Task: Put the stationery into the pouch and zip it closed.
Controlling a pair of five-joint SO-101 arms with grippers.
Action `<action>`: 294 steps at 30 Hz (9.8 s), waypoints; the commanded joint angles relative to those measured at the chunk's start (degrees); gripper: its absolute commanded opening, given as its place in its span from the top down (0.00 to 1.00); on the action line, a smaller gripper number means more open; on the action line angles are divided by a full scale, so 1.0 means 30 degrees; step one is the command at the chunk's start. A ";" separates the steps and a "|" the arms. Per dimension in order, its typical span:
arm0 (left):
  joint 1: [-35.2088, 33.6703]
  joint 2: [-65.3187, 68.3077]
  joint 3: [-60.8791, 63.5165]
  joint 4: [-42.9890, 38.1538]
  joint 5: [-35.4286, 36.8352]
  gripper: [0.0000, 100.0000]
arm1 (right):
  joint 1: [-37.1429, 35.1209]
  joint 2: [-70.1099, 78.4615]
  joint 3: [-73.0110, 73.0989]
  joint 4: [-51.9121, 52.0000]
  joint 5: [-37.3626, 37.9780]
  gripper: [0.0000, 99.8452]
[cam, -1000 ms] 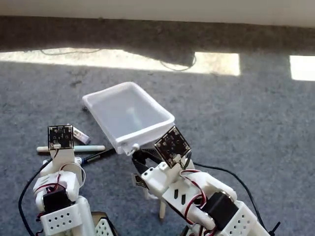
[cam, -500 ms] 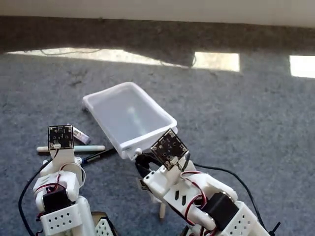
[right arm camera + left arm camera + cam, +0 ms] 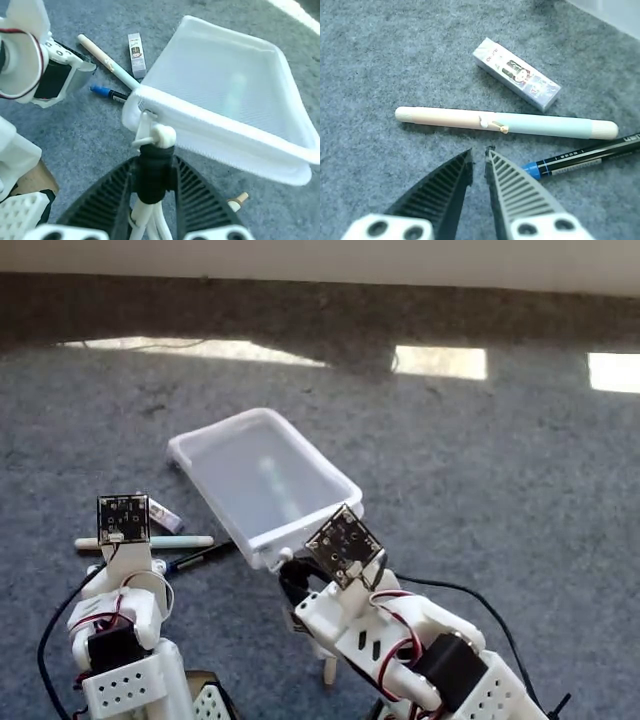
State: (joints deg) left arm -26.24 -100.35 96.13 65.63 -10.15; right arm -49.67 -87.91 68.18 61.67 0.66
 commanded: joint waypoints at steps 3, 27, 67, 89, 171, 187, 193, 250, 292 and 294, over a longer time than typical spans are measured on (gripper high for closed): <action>-0.0220 0.0132 0.0425 -0.0352 -0.0029 0.94 | 0.0161 -0.3297 -0.0308 0.0454 0.0176 0.99; -0.0220 0.0132 0.0425 -0.0352 -0.0029 0.94 | 0.0220 -0.4469 -0.0425 -0.0044 0.0205 0.99; 0.2330 -0.0044 -0.5905 0.1143 -0.0029 0.94 | 0.0308 -0.4469 -0.0278 -0.0337 0.0088 0.99; 0.7604 -0.0015 -0.9890 0.3077 0.2989 0.70 | 0.1832 -0.4469 -0.0249 -0.0835 0.0059 0.99; 0.9363 -0.0015 -0.9802 0.0469 0.7590 0.67 | 0.1832 -0.4469 0.0015 -0.0894 0.0205 0.99; 0.9363 -0.0015 -1.1414 0.1817 0.7853 0.67 | 0.0747 -0.4264 0.0454 -0.0835 0.0205 0.99; 0.9333 -0.0015 -1.0418 0.1963 0.6330 0.67 | 0.0689 -0.4440 0.0601 -0.0777 0.0205 0.99; 1.0212 -0.1421 -0.9685 0.4337 0.4337 0.72 | 0.1509 -0.4440 0.2007 -0.4410 0.0029 0.99; 0.7897 -0.1392 -0.9187 0.1905 0.5040 0.99 | -0.3560 -0.4234 0.7663 -0.9509 -0.0088 0.76; 0.7897 -0.1392 -0.9187 0.1875 0.5040 0.99 | -0.3619 -0.4205 0.7751 -1.0388 -0.0088 0.76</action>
State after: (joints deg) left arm -1.80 -103.87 71.08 72.66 4.44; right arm -59.16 -100.66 91.47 35.03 0.84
